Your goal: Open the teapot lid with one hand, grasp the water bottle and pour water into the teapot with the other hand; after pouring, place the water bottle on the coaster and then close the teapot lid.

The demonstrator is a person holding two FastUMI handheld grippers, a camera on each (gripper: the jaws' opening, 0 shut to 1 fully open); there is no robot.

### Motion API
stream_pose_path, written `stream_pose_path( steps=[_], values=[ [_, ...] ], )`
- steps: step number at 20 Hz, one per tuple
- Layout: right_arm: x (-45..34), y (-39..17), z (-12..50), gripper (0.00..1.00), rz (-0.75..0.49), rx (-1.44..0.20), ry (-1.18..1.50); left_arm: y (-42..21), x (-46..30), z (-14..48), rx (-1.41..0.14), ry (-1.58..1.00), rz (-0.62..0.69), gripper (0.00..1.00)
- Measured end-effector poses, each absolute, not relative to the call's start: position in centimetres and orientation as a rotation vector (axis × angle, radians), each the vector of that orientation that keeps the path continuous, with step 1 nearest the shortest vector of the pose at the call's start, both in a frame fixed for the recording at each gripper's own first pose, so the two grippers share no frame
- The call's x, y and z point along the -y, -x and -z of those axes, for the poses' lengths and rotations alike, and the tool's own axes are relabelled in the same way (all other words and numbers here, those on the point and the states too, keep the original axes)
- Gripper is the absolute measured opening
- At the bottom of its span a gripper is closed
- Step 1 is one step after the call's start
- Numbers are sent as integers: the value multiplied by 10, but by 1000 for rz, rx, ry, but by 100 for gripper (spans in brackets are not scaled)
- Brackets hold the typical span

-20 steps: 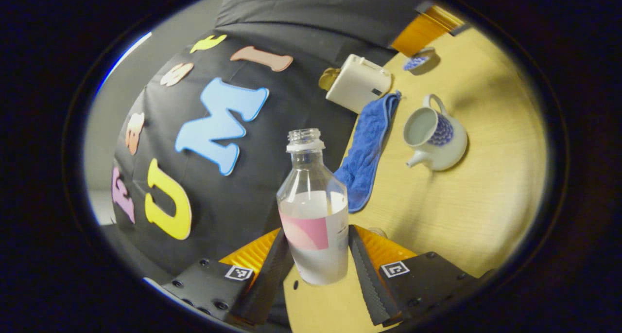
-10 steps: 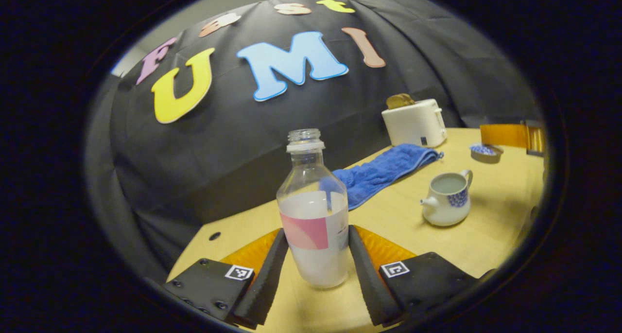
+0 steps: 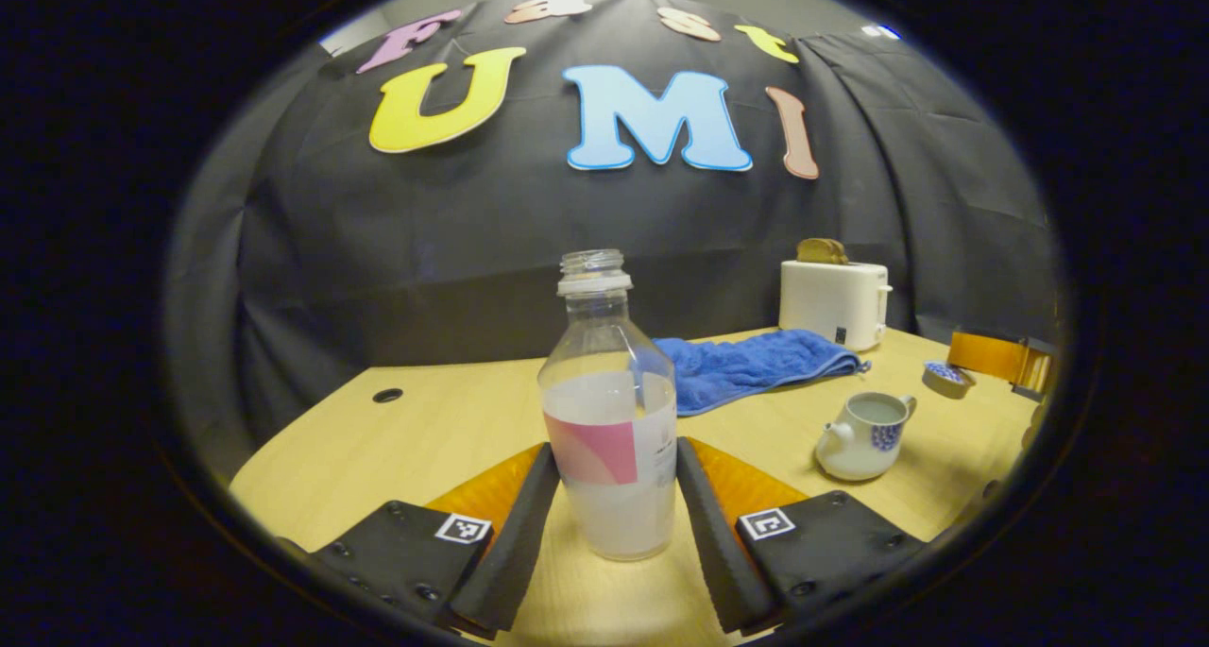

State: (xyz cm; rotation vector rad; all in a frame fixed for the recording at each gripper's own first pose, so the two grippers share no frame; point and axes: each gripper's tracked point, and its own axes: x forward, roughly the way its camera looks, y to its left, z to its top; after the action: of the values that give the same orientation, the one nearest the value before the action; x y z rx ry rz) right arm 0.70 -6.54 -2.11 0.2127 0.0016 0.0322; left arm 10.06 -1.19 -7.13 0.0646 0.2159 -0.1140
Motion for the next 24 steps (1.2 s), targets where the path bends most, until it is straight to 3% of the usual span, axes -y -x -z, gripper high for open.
stream_pose_path(
  steps=[11, 13, 24],
  values=[
    [63, -8, 24, 12, -35, -10, -206, -94, 14, 74, -227, -51, 120, 90],
    [63, -8, 23, 12, -35, -9, -205, -93, 14, 72, -218, -57, 119, 100],
    [58, -11, 26, 12, -42, -18, -181, -64, 16, 54, -190, -44, 108, 100]
  ],
)
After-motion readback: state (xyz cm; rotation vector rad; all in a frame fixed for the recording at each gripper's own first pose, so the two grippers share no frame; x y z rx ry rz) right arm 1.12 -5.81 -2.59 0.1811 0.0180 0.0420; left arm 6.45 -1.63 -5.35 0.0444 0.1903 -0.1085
